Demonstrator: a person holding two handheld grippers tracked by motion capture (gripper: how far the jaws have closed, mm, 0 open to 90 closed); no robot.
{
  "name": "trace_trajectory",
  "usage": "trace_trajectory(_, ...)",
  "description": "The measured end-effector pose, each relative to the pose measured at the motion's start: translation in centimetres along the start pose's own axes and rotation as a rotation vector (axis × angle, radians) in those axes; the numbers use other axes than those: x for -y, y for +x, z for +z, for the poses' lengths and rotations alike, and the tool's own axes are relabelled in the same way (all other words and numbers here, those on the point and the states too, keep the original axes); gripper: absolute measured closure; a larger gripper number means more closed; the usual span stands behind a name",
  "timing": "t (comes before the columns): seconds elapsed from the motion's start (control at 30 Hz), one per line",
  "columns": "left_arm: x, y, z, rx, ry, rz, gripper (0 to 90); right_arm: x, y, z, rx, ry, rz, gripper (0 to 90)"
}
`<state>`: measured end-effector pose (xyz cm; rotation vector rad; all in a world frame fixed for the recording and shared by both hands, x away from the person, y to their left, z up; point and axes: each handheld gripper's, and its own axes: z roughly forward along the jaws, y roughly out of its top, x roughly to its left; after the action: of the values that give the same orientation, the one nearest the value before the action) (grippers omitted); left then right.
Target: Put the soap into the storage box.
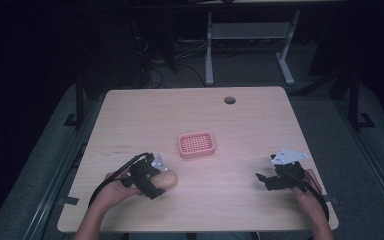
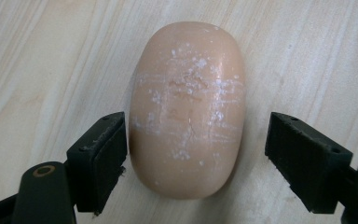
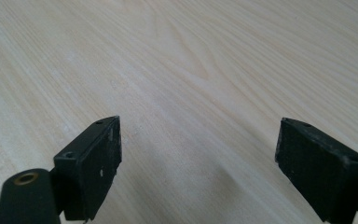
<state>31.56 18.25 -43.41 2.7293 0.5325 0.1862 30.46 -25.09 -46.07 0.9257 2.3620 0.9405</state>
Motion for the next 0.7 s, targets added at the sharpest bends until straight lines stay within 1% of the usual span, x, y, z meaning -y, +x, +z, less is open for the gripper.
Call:
trace_trajectory(0.17,-0.31,0.28,0.23,0.002,0.016,0.005,20.9,0.01,-0.03,-0.02,-0.001,0.0,0.002,13.9)
trace_trajectory(0.37,-0.53,0.46,0.38,0.013,0.019,-0.006,22.0,0.02,-0.03,0.0,-0.003,-0.001,0.001,13.9)
trace_trajectory(0.43,-0.66,0.55,0.42,0.013,0.022,0.0,22.4,0.02,-0.02,0.0,-0.003,-0.001,0.001,13.9)
trace_trajectory(0.57,-0.68,0.83,0.72,0.031,0.024,-0.01,22.8,0.05,-0.08,-0.03,-0.002,-0.001,-0.001,13.8)
trace_trajectory(0.63,-0.69,0.96,0.87,0.035,0.027,-0.017,22.7,0.07,-0.15,-0.01,-0.001,0.001,-0.01,13.9)
trace_trajectory(0.7,-0.75,0.98,0.91,0.041,0.025,-0.015,22.7,0.07,-0.16,0.01,-0.001,0.001,-0.011,13.9)
